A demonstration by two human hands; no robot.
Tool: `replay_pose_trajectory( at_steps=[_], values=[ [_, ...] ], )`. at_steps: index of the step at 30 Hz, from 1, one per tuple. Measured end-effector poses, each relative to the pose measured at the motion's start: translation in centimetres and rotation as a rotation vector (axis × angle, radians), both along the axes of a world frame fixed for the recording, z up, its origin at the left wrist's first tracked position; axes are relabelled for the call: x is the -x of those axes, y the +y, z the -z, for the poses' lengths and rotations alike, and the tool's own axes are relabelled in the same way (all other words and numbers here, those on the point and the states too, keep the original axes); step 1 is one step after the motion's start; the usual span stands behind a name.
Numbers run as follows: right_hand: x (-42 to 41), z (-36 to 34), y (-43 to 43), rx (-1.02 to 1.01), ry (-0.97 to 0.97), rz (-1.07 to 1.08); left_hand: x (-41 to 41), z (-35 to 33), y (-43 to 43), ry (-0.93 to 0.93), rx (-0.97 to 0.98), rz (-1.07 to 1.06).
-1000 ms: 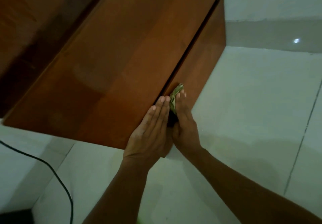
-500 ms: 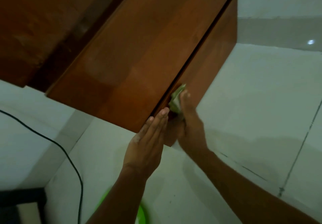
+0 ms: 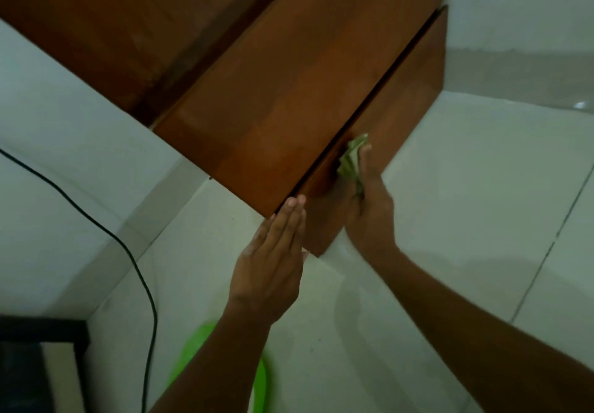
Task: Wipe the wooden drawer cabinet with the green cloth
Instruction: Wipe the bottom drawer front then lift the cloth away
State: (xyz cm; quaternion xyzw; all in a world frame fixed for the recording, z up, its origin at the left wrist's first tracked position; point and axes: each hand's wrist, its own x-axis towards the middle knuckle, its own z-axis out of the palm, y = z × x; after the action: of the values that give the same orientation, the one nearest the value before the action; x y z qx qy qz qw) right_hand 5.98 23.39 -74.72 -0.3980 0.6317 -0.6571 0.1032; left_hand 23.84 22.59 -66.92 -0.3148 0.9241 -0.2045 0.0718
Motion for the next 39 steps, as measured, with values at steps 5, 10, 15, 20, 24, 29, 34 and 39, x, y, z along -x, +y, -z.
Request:
replay_pose_trajectory(
  at_steps=[5, 10, 15, 20, 24, 29, 34, 39],
  values=[
    [-6.6, 2.3, 1.6, -0.007, 0.181, -0.231, -0.2, -0.9, 0.6, -0.088, -0.044, -0.043],
    [-3.4, 3.7, 0.0, 0.002, 0.401, -0.252, 0.4, -1.5, 1.5, -0.165, -0.100, -0.144],
    [-0.7, 3.7, -0.7, -0.128, 0.242, -0.141, 1.1, -2.2, 2.1, -0.235, -0.159, -0.189],
    [4.2, -0.2, -1.3, -0.485, -0.683, -0.210, 1.1, -4.1, 3.1, -0.284, -0.268, -0.258],
    [8.0, -3.6, 0.6, -0.633, -0.825, -0.362, 0.2, -5.1, 4.9, -0.216, -0.379, -0.462],
    [9.9, -9.2, 2.7, -0.819, -0.609, -0.557, -1.2, -7.9, 6.5, -0.310, -0.438, -0.698],
    [7.3, -13.8, 2.8, -0.832, -0.406, -0.746, -0.5, -11.1, 7.2, -0.236, -0.480, -0.714],
    [8.2, -19.9, 2.6, -0.987, -0.176, -1.002, 0.5, -14.6, 6.9, -0.142, -0.504, -0.697]
  ],
)
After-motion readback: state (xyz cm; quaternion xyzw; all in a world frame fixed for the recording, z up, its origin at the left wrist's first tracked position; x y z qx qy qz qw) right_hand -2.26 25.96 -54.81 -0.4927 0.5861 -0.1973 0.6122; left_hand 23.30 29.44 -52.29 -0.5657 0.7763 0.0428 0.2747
